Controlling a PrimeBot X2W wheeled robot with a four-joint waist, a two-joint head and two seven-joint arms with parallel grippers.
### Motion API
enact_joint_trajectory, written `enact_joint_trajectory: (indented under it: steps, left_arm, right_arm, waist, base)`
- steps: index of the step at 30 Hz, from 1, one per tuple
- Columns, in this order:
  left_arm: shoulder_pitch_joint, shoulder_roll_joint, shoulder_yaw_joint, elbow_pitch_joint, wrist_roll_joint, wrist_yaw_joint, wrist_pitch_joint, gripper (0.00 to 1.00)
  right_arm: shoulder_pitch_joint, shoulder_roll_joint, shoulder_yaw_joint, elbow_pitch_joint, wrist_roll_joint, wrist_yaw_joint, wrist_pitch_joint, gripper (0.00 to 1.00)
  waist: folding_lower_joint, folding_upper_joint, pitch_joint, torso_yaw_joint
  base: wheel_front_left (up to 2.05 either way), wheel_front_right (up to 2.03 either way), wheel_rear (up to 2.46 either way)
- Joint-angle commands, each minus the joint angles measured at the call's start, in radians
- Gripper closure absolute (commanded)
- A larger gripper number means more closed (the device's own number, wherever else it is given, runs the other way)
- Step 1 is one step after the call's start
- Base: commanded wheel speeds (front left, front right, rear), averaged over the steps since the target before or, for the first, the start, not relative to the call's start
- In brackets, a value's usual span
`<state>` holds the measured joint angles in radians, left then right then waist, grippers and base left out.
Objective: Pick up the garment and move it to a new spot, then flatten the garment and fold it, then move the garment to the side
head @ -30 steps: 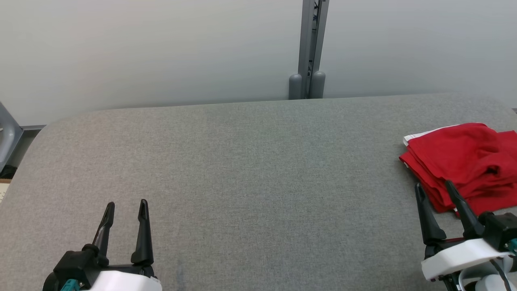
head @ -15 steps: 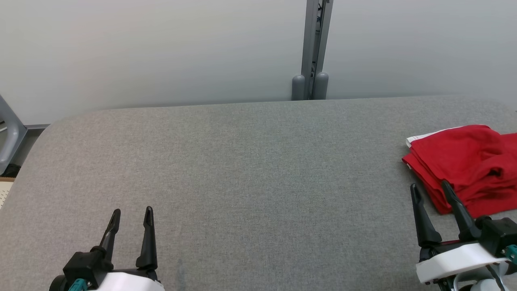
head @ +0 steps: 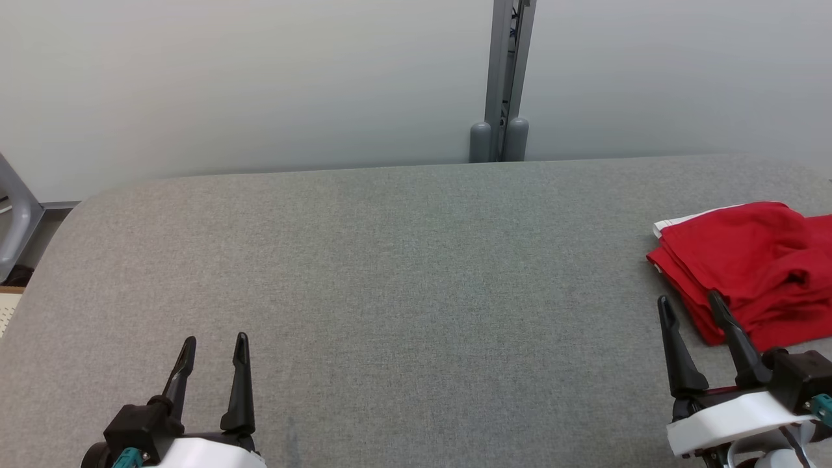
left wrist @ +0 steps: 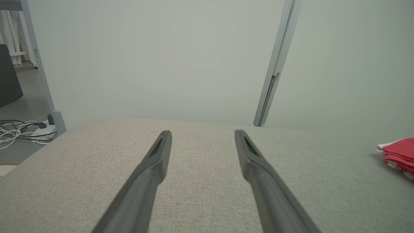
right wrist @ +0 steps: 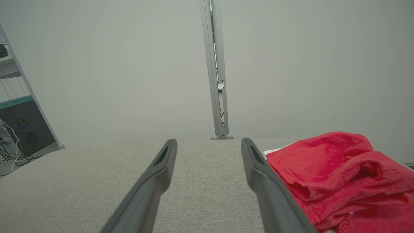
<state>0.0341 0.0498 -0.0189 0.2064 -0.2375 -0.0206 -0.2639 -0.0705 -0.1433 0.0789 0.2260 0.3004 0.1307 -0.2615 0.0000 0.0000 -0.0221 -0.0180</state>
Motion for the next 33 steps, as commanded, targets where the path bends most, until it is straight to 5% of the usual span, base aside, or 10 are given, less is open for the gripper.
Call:
enact_joint_trajectory:
  steps: [1, 5, 6, 33]
  left_arm:
    - [-0.016, 0.003, 0.001, 0.0, 0.002, 0.001, 0.0, 0.0]
    - [-0.017, 0.003, -0.002, 0.004, 0.0, -0.003, 0.0, 0.0]
    - [0.0, 0.0, -0.002, 0.003, -0.001, -0.001, 0.0, 1.0]
    - [-0.038, -0.004, 0.04, 0.033, -0.429, -0.035, 0.119, 1.0]
  right_arm:
    - [0.011, -0.002, 0.0, 0.0, 0.003, 0.0, -0.004, 0.0]
    - [0.01, -0.006, 0.003, 0.002, 0.005, 0.0, -0.004, 0.0]
    - [0.0, -0.001, 0.003, 0.002, 0.003, 0.0, 0.0, 1.0]
    - [-0.004, 0.035, -0.058, 0.022, 0.41, 0.0, 0.119, 1.0]
  waist:
    - [0.0, 0.0, 0.0, 0.0]
    - [0.0, 0.0, 0.002, -0.001]
    - [0.0, 0.0, 0.002, -0.001]
    - [0.0, 0.0, 0.006, 0.003]
  base:
    - [0.0, 0.0, 0.0]
    - [0.0, 0.0, 0.0]
    - [0.0, 0.0, 0.0]
    - [0.0, 0.0, 0.0]
